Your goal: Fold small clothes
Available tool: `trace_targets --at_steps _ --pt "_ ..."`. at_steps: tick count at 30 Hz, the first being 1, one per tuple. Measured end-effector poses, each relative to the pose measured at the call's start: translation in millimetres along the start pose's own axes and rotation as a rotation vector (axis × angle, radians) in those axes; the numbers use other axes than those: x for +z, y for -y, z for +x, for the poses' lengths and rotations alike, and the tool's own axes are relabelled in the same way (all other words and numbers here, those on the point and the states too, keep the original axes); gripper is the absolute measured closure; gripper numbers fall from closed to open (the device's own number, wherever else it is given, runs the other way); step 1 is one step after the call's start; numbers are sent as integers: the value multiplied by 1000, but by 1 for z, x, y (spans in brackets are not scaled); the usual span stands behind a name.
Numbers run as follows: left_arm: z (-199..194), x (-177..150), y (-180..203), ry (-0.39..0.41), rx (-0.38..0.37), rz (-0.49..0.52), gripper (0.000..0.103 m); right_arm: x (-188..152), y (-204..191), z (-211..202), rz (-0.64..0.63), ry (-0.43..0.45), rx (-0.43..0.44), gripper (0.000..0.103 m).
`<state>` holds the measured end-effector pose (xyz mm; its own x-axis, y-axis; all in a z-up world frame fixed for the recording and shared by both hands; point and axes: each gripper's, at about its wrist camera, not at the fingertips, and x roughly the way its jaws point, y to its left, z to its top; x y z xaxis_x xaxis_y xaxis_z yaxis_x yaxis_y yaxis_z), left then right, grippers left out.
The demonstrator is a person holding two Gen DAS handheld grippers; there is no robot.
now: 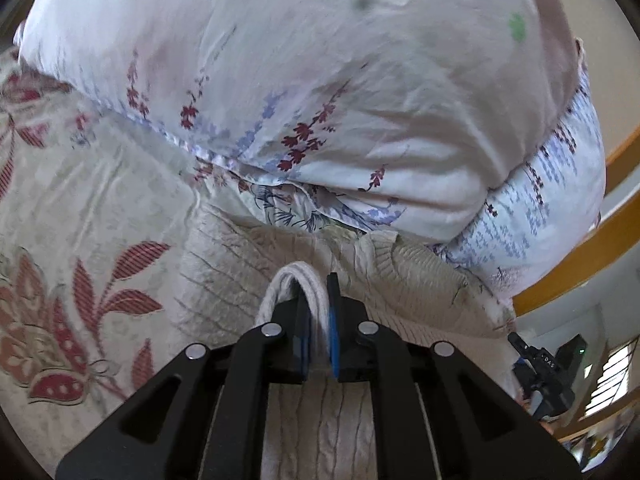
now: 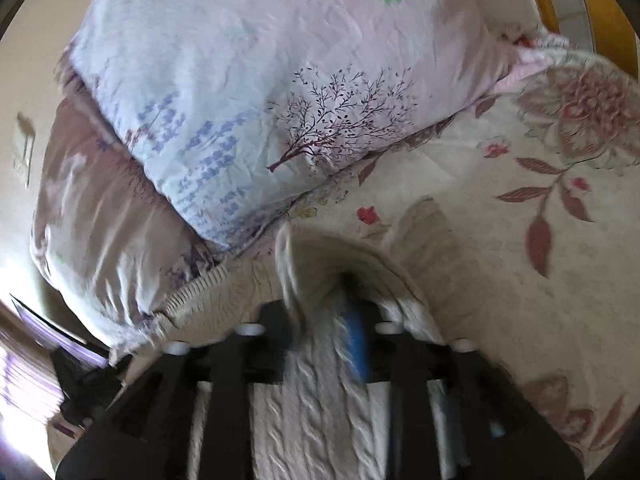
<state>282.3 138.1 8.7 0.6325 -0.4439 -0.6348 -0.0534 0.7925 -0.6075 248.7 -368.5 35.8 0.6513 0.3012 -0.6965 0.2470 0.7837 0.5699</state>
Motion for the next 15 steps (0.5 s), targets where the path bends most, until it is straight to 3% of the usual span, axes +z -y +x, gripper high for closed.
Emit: trace_targets --at_steps 1,2,4,9,15 --pt "1 1 1 -4 -9 -8 83 3 -2 0 6 12 7 50" --pt "-2 0 1 5 -27 -17 71 5 -4 -3 -2 32 8 46" --pt "-11 -1 5 26 -44 -14 59 6 -10 -14 -24 58 21 45" --pt "-40 -8 10 55 -14 63 57 -8 -9 -46 -106 89 -25 46" --pt "-61 -29 5 25 25 134 59 -26 14 -77 -141 78 -72 56"
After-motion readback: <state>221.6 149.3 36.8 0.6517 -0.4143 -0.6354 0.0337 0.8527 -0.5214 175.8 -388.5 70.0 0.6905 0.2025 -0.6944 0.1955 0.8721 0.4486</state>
